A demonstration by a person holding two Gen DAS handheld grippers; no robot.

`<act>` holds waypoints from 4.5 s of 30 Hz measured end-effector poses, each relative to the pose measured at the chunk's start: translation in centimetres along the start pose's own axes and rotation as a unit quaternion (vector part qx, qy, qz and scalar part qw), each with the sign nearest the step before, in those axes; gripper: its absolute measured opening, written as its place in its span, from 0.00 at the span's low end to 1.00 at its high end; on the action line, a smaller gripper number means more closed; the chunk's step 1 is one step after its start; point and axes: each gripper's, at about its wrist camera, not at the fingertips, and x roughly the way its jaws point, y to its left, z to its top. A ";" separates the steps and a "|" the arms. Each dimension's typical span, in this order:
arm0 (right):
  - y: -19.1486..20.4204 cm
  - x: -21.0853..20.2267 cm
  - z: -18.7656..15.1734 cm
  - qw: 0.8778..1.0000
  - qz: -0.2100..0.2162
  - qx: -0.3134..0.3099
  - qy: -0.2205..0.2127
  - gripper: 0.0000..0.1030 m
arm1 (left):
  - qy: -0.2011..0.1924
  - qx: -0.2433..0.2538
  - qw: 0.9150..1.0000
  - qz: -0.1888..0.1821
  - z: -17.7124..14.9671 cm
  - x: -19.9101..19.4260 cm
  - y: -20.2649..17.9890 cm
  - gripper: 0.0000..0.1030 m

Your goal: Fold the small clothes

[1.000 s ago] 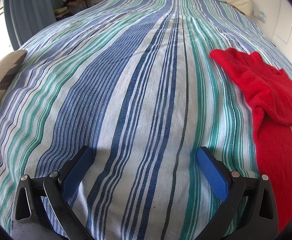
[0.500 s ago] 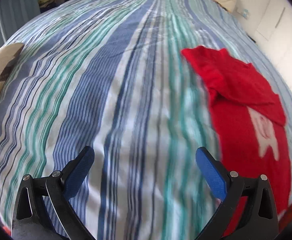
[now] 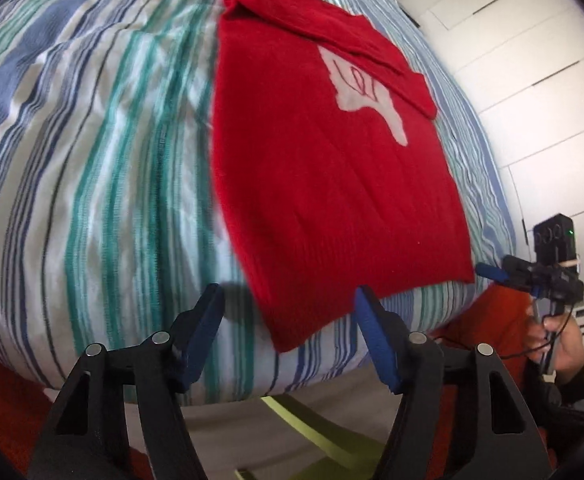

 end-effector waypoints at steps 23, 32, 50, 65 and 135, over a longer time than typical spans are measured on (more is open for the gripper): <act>1.4 -2.0 17.3 0.978 0.045 0.033 -0.199 0.05 | -0.175 -0.033 0.983 -0.048 21.3 -3.8 -2.1 0.03; 0.1 4.1 32.8 0.976 -0.033 0.038 -0.210 0.05 | -0.146 -0.051 0.986 0.053 33.7 4.1 0.3 0.04; -5.4 -0.5 31.0 0.971 -0.048 0.013 -0.234 0.70 | -0.182 -0.031 0.977 0.104 25.0 -0.8 3.1 0.77; -3.4 6.8 27.4 0.985 -0.066 0.021 -0.160 0.12 | -0.179 -0.146 0.972 0.049 8.0 -1.7 7.4 0.84; 13.6 15.5 16.0 0.966 -0.096 -0.216 -0.104 0.80 | -0.154 0.014 0.962 0.224 20.6 -0.1 0.0 0.80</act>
